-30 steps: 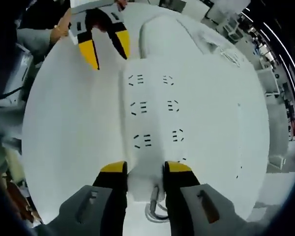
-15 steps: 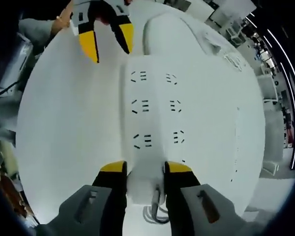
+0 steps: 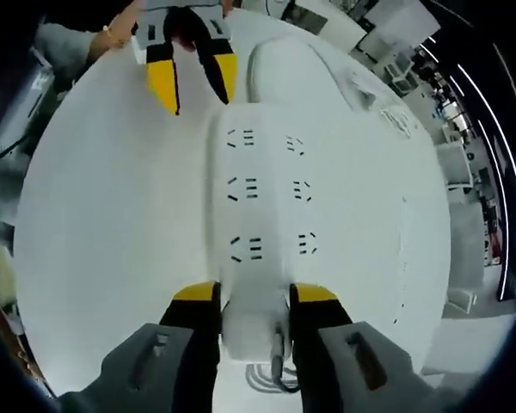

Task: Straighten the power strip on the desk, plug the charger into it

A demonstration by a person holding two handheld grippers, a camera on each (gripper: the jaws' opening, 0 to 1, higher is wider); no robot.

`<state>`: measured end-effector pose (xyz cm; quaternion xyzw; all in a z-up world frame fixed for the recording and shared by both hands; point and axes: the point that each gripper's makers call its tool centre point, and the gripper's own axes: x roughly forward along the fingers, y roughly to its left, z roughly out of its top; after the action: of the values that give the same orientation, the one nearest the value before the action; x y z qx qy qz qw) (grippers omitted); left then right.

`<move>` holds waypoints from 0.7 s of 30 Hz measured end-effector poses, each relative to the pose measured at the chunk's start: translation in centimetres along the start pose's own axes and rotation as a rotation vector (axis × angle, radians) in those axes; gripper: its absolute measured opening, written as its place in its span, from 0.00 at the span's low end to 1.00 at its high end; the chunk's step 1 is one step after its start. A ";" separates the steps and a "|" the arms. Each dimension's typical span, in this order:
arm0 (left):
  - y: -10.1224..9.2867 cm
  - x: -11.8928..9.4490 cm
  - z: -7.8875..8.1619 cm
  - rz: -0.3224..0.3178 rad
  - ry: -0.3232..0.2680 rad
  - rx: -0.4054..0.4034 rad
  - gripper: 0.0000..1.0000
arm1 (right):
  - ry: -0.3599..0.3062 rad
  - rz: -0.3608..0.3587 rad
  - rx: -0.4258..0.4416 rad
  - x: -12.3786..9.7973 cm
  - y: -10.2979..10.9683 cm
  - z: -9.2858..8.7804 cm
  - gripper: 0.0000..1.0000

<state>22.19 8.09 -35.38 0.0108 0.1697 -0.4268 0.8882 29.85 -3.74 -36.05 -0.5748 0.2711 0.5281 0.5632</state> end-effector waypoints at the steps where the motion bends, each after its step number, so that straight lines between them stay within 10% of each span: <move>1: 0.0 0.0 0.0 0.001 -0.001 -0.001 0.25 | 0.013 -0.019 -0.039 -0.3 -0.2 -0.1 0.33; 11: 0.0 -0.2 0.1 0.003 -0.005 -0.001 0.25 | 0.090 -0.043 -0.044 -1.5 0.2 0.2 0.26; 21: -0.3 0.0 -0.2 -0.010 0.007 -0.002 0.25 | 0.172 0.095 -0.010 -0.9 0.2 0.1 0.26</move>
<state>21.89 7.90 -35.52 0.0107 0.1732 -0.4309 0.8856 29.35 -3.95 -35.30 -0.6073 0.3428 0.5043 0.5093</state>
